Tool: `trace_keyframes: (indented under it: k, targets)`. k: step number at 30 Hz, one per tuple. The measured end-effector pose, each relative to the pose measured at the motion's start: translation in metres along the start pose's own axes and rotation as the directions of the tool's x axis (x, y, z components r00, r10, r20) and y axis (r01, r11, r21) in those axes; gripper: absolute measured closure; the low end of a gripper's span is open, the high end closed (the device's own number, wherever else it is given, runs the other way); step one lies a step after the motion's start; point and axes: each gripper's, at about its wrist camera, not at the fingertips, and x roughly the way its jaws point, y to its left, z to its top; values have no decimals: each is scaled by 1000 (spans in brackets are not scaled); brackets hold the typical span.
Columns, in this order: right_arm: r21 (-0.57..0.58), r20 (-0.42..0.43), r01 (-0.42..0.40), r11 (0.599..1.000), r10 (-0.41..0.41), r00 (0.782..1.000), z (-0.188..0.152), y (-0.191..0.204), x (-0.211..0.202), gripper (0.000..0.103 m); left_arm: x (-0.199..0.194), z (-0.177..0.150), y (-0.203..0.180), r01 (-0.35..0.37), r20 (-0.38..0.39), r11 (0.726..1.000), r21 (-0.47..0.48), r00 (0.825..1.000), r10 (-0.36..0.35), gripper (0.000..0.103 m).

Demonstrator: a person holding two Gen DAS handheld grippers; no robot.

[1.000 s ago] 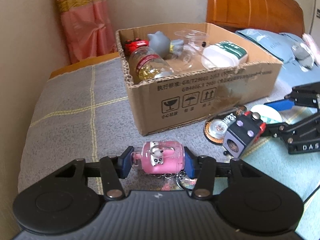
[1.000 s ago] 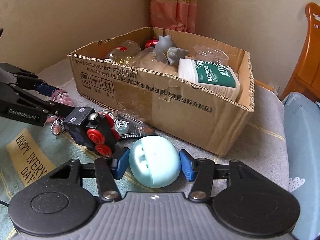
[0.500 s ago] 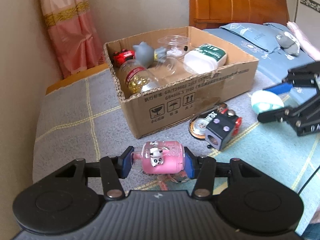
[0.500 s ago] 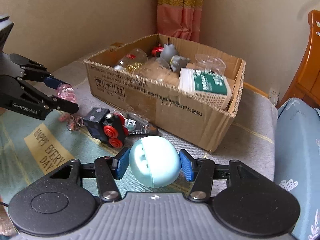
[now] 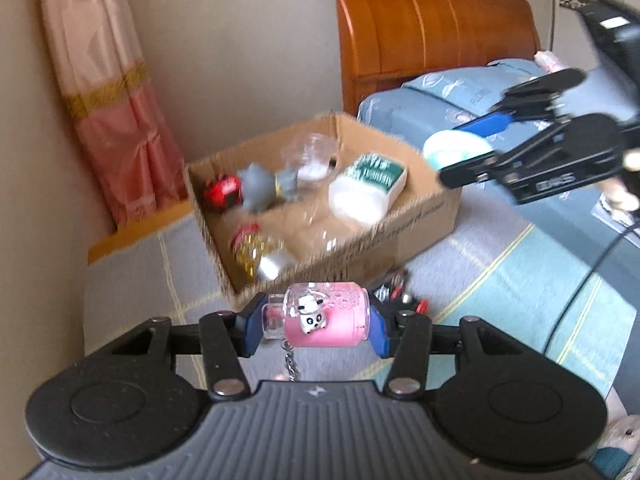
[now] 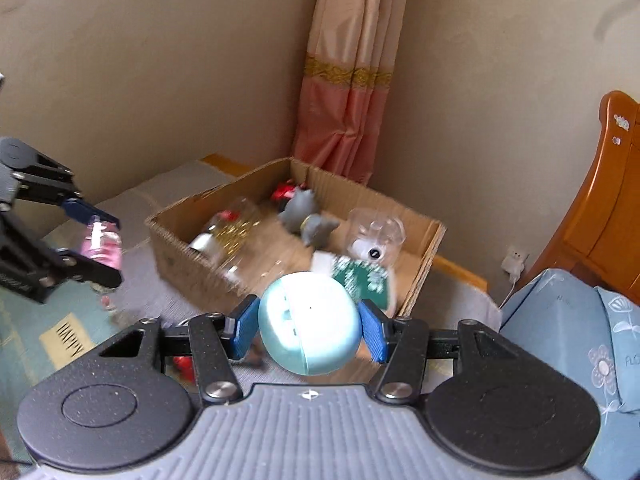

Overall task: Organize rigid objects
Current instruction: 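Carry the keychain and egg case into the box and open both grippers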

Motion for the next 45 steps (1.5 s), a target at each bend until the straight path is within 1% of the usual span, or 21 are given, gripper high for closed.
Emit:
trace_keyframes:
  k: [7, 11, 17, 22, 27, 33, 35, 36, 37, 39, 40, 45]
  targets:
    - [7, -25, 20, 1000, -20, 999, 16, -18, 29, 44, -5, 37, 4, 28, 49, 1000, 7, 998, -29, 53]
    - [15, -47, 23, 1000, -22, 999, 16, -21, 41, 44, 4, 56, 4, 12, 56, 999, 37, 998, -14, 53]
    - [23, -71, 20, 1000, -19, 997, 10, -23, 49, 44, 27, 79, 8, -4, 49, 999, 43, 999, 2, 53]
    - [20, -88, 14, 1000, -13, 996, 8, -21, 54, 44, 47, 97, 10, -2, 35, 999, 40, 999, 1, 53]
    - [26, -98, 8, 1000, -5, 995, 6, -22, 57, 44, 66, 110, 9, -6, 19, 999, 52, 1000, 5, 53]
    - [42, -105, 11, 999, -7, 994, 6, -21, 61, 44, 87, 121, 10, 5, -2, 999, 34, 1000, -5, 53]
    - [47, -98, 23, 999, -18, 995, 5, -20, 59, 39, 92, 123, 9, 10, -4, 999, 31, 1000, -10, 53]
    - [52, -91, 32, 998, -27, 995, 4, -20, 56, 30, 95, 124, 9, 11, -4, 1000, 27, 1000, -11, 53]
    - [61, -84, 43, 997, -38, 996, 4, -21, 54, 20, 98, 126, 9, 13, -5, 1000, 25, 1000, -13, 53]
    - [91, -65, 48, 995, -42, 997, 3, -21, 46, 8, 103, 128, 9, 13, -8, 1000, 19, 1000, -13, 53]
    - [104, -56, 43, 994, -37, 998, 2, -21, 42, 6, 105, 130, 9, 11, -9, 1000, 18, 1000, -11, 53]
    - [118, -43, 46, 992, -41, 998, 0, -17, 29, 5, 118, 135, 12, 6, -18, 1000, 0, 1000, -6, 53]
